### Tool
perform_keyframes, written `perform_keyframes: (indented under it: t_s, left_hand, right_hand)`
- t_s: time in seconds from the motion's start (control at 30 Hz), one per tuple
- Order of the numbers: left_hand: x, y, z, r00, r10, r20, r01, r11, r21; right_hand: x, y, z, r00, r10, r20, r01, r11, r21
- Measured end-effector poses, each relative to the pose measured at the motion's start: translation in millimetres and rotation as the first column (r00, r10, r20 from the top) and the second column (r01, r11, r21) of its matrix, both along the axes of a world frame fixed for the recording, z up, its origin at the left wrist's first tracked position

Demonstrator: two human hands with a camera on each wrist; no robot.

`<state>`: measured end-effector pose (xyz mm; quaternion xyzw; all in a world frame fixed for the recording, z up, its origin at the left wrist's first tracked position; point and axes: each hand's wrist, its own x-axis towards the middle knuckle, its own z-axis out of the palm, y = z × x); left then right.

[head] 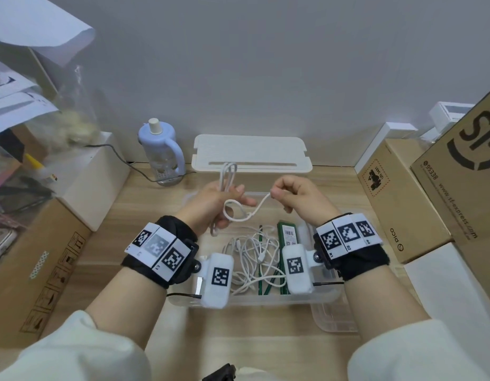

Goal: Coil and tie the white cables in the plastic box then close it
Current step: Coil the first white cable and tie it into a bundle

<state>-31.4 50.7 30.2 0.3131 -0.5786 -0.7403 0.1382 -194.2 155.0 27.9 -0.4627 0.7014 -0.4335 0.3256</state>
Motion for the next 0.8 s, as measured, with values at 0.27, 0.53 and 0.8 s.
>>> perform_keyframes:
  t_s: [0.27,0.53,0.8]
  left_hand:
    - [3,2,-4,0.975,-0.177,0.137,0.178,0.984,0.009]
    - [-6,4,-5,0.994,-0.065,0.089,0.066,0.998,-0.008]
    - [7,-16,-10,0.986,0.167,0.006,-0.167,0.985,0.032]
  right_hand:
    - [-5,-2,-9,0.97,-0.241,-0.006,0.241,0.97,0.026]
    - [40,-10,11,0.973,0.23,-0.021,-0.221,0.955,0.199]
    - [9,-3,3,0.926,-0.359,-0.121,0.349,0.932,-0.093]
